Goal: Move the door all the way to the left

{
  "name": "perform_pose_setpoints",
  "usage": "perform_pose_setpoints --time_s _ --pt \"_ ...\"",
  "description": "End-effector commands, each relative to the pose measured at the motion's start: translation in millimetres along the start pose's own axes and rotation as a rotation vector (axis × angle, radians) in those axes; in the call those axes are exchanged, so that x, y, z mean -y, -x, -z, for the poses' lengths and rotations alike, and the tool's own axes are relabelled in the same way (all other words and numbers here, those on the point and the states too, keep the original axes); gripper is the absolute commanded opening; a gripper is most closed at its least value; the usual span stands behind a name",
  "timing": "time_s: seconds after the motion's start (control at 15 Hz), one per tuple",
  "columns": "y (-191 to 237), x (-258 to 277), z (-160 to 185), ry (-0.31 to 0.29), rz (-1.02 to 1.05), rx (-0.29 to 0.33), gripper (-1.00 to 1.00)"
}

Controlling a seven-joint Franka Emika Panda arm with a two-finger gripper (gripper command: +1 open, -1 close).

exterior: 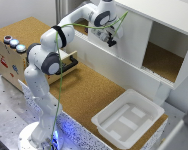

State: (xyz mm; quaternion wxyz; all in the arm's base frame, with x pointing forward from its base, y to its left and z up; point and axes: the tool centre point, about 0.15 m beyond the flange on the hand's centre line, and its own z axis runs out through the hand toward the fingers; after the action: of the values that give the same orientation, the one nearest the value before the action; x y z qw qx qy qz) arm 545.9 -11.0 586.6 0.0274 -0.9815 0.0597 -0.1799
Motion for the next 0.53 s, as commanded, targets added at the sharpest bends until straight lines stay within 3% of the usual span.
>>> perform_pose_setpoints --time_s 0.0,0.47 --pt "21.7 57.1 -19.1 0.106 -0.032 -0.028 -1.00" --pt "29.8 101.7 -24.1 0.070 0.004 -0.021 -1.00"
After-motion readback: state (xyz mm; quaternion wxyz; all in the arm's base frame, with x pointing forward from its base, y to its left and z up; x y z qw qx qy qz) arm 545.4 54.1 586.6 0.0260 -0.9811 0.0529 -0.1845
